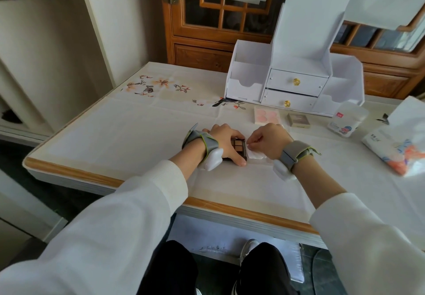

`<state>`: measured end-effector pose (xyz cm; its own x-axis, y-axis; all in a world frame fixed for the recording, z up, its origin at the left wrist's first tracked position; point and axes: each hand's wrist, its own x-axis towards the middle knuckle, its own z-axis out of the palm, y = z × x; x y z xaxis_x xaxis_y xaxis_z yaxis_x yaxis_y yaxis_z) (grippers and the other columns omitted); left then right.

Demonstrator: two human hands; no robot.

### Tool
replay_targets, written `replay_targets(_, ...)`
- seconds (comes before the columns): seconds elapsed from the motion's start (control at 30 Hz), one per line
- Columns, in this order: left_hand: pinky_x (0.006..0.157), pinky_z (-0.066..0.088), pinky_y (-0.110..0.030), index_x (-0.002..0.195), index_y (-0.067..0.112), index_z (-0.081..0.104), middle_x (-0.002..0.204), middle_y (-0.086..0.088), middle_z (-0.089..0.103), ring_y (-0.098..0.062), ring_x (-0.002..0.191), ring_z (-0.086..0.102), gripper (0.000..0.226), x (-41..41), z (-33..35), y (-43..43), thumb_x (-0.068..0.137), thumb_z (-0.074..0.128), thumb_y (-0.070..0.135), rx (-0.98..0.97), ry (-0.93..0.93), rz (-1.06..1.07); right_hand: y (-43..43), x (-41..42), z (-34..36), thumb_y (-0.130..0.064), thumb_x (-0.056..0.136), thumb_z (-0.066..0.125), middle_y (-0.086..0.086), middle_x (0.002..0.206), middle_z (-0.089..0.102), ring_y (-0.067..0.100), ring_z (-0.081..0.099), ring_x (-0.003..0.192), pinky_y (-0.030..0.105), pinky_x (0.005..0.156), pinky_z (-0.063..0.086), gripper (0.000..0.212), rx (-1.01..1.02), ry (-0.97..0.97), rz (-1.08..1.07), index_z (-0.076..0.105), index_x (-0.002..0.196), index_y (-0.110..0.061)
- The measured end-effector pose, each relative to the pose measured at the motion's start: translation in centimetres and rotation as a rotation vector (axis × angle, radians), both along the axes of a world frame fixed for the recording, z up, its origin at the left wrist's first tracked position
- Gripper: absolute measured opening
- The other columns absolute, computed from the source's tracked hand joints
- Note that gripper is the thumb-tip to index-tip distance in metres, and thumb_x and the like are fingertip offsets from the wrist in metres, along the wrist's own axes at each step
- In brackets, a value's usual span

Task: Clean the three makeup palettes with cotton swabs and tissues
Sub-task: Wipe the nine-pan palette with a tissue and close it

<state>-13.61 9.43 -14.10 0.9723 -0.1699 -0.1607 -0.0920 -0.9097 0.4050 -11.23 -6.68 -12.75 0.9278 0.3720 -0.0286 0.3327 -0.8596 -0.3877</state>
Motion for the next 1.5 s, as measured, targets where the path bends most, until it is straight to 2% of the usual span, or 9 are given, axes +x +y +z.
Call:
replay_targets(0.17,0.084,0.034,-0.028,0.131,0.038,0.051,0.127,0.006,0.056,-0.019,0.120,0.048,0.080,-0.1,0.2,0.0,0.059,0.080,0.056,-0.022,0.017,0.010,-0.7,-1.2,0.3,-0.028,0.071,0.066,-0.011,0.082,0.069,0.007,0.059,0.077,0.017,0.069,0.047,0.010,-0.078,0.007,0.042,0.071,0.072,-0.036)
replay_targets(0.27,0.082,0.032,-0.028,0.131,0.037,0.050,0.128,0.005,0.056,-0.020,0.120,0.048,0.080,-0.1,0.2,0.0,0.059,0.081,0.055,-0.030,0.018,0.014,-1.0,-1.6,0.0,-0.026,0.076,0.067,-0.010,0.085,0.067,0.002,0.051,0.068,0.004,0.057,0.032,0.008,-0.058,-0.015,0.073,0.072,0.078,-0.031)
replay_targets(0.43,0.085,0.030,-0.027,0.133,0.036,0.049,0.130,0.004,0.052,-0.021,0.122,0.045,0.079,-0.2,0.2,-0.1,0.062,0.080,0.053,-0.018,0.012,0.005,-1.6,-0.7,-0.4,-0.021,0.079,0.060,-0.008,0.085,0.064,0.016,0.056,0.088,0.027,0.078,0.047,0.014,-0.062,-0.086,0.020,0.070,0.077,-0.030)
replay_targets(0.53,0.085,0.030,-0.027,0.133,0.037,0.049,0.130,0.004,0.051,-0.021,0.123,0.045,0.079,-0.1,0.2,-0.1,0.062,0.080,0.053,-0.018,0.011,0.005,-2.0,0.0,-0.1,-0.017,0.081,0.059,-0.004,0.084,0.060,0.020,0.054,0.091,0.031,0.077,0.047,0.015,-0.049,-0.085,-0.011,0.072,0.082,-0.023)
replay_targets(0.8,0.090,0.034,-0.030,0.132,0.038,0.050,0.131,0.005,0.052,-0.020,0.123,0.046,0.080,-0.2,0.1,-0.2,0.060,0.081,0.053,-0.019,0.004,0.026,-2.5,-0.3,-0.8,-0.023,0.080,0.062,-0.016,0.076,0.054,0.011,0.048,0.084,0.028,0.077,0.045,0.011,-0.026,-0.099,0.052,0.071,0.082,-0.029)
replay_targets(1.0,0.094,0.034,-0.033,0.132,0.037,0.050,0.131,0.005,0.052,-0.021,0.123,0.046,0.080,-0.3,0.1,-0.3,0.060,0.081,0.053,-0.010,0.001,0.032,-3.4,-1.1,-0.3,-0.024,0.079,0.067,-0.013,0.082,0.058,0.004,0.045,0.072,0.007,0.066,0.028,0.009,-0.098,-0.069,0.174,0.072,0.086,-0.026)
replay_targets(1.13,0.099,0.035,-0.037,0.132,0.037,0.050,0.131,0.007,0.053,-0.021,0.123,0.047,0.079,-0.3,0.1,-0.4,0.061,0.081,0.053,-0.001,0.006,0.026,-3.7,-0.6,0.0,-0.021,0.082,0.062,-0.008,0.086,0.061,0.010,0.047,0.085,0.014,0.077,0.027,0.014,-0.148,-0.081,0.109,0.072,0.091,-0.022)
replay_targets(1.23,0.097,0.035,-0.036,0.133,0.037,0.050,0.130,0.006,0.052,-0.021,0.123,0.047,0.080,-0.3,0.2,-0.3,0.061,0.081,0.053,0.001,0.003,0.026,-3.5,0.2,-0.3,-0.022,0.081,0.064,-0.004,0.089,0.067,0.018,0.052,0.097,0.023,0.079,0.039,0.011,-0.104,-0.062,0.063,0.072,0.089,-0.023)
replay_targets(1.5,0.097,0.034,-0.035,0.132,0.038,0.050,0.130,0.007,0.052,-0.020,0.122,0.046,0.079,-0.3,0.2,-0.2,0.061,0.081,0.053,-0.007,0.009,0.022,-2.1,1.2,0.1,-0.017,0.080,0.064,-0.002,0.093,0.068,0.014,0.051,0.088,0.020,0.073,0.038,0.013,-0.144,-0.061,0.029,0.074,0.088,-0.020)
